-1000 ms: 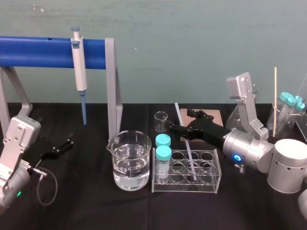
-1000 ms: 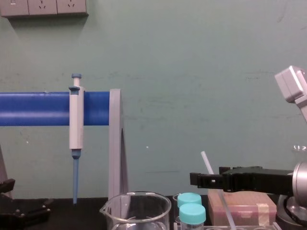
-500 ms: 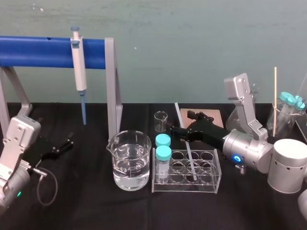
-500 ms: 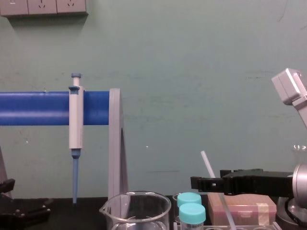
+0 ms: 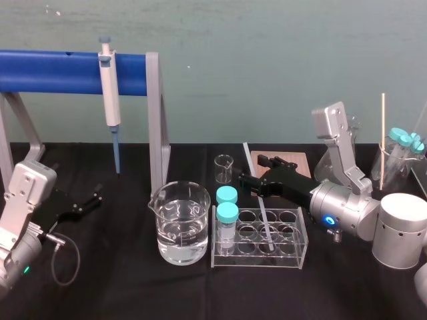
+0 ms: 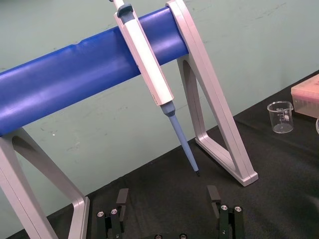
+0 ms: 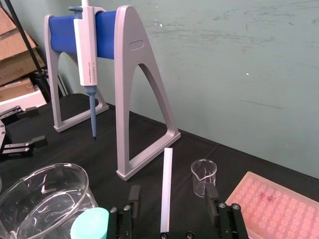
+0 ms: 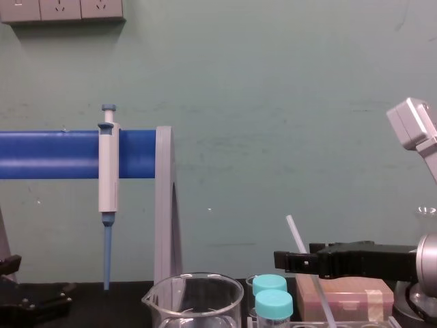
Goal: Pick up the stirring rod with one hand, then place it down.
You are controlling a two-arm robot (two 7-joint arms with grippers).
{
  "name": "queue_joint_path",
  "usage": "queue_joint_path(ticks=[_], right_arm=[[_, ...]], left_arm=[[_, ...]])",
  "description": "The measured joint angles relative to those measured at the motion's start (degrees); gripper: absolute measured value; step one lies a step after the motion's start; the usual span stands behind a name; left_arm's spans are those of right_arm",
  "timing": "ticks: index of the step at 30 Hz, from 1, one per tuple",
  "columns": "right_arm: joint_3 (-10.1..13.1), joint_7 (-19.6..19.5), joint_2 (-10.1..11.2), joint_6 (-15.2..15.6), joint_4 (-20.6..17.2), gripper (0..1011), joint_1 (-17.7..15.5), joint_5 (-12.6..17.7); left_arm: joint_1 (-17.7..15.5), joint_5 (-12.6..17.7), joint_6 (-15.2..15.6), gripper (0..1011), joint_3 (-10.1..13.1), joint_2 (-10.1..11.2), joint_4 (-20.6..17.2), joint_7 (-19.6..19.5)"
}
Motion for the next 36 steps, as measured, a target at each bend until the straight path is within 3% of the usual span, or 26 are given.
queue_joint_path(ticks=[23,36], right_arm=[[0.0,-0.03,0.0,-0.01,0.05,114,0.06,0.1],[1.03,0.35,-0.35,-1.36,-0.55,73,-0.79,0.76]], left_arm=[[0.0,0.0,0.0,1000,0.0,0.0,0.0,0.0],[0.0,0.0,0.0,1000,0.0,0.0,0.0,0.0]])
